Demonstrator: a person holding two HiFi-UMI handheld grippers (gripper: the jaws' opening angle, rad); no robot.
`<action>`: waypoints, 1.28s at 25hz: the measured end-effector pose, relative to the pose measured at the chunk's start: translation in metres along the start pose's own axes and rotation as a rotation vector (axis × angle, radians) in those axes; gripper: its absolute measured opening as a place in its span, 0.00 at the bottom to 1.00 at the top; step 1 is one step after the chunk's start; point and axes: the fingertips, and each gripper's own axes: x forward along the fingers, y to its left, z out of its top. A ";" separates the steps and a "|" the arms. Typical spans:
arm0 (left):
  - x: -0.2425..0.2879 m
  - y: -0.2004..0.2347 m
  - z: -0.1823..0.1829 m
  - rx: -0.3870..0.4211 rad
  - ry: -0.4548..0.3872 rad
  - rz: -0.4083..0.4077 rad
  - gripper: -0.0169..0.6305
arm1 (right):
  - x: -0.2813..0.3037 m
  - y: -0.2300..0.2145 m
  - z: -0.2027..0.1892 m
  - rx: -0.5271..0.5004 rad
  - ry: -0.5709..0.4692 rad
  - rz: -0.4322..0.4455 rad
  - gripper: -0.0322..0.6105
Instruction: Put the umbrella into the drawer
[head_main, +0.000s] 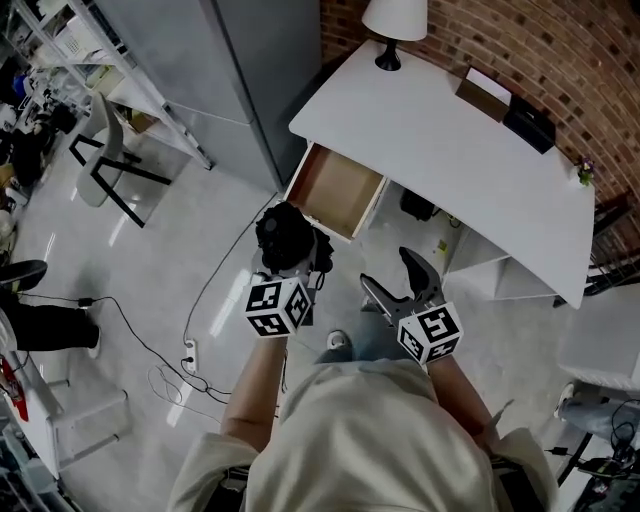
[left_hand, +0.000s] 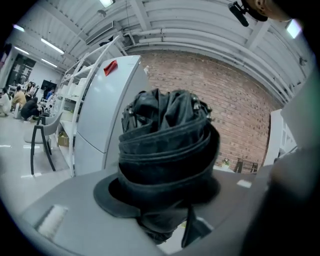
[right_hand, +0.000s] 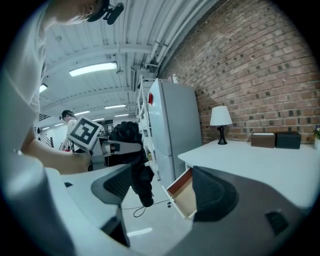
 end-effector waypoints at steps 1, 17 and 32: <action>0.011 0.003 -0.003 -0.010 0.006 0.005 0.41 | 0.005 -0.004 -0.005 0.007 0.014 0.000 0.61; 0.209 0.070 -0.092 -0.242 0.174 0.122 0.41 | 0.125 -0.093 -0.064 -0.002 0.183 0.073 0.61; 0.326 0.116 -0.233 -0.269 0.452 0.192 0.41 | 0.188 -0.150 -0.129 0.073 0.262 0.088 0.61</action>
